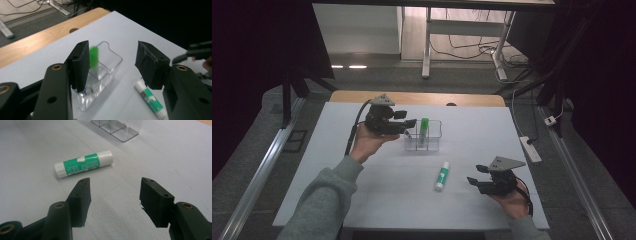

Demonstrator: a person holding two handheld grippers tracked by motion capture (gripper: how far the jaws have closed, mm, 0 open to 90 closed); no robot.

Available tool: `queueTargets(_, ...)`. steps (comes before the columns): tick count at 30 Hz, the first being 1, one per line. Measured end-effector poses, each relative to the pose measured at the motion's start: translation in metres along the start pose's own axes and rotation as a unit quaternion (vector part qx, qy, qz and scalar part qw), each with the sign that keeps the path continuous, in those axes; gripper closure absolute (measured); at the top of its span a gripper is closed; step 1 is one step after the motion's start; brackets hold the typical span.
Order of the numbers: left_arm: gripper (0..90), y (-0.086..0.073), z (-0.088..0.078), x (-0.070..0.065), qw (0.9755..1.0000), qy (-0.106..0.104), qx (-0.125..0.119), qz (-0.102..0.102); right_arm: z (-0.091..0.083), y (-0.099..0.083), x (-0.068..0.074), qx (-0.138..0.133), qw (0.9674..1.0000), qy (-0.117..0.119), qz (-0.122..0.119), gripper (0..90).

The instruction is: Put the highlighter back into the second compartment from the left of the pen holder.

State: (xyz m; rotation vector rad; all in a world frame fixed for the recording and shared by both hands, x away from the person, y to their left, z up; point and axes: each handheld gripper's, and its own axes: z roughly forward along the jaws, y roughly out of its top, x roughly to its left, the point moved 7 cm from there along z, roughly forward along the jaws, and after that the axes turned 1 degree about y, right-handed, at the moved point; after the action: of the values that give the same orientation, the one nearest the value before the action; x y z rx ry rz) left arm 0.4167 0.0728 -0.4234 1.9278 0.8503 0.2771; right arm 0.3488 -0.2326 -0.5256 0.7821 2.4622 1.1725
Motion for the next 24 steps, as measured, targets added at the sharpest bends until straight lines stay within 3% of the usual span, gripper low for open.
queueTargets(6,44.9,-0.031,-0.022,-0.003,1.0,-0.002,-0.005,0.007,0.0,-0.001,-0.001,0.002,1.0,-0.002,0.003,40.8)
queueTargets(14,44.5,-0.075,-0.043,-0.005,0.9994,0.026,0.009,0.023,-0.001,-0.001,-0.003,0.0,0.9999,-0.005,0.009,39.9)
queueTargets(24,42.3,-0.122,-0.058,-0.007,0.999,0.034,0.027,0.008,-0.001,-0.001,-0.004,0.002,0.9999,-0.007,0.015,39.1)
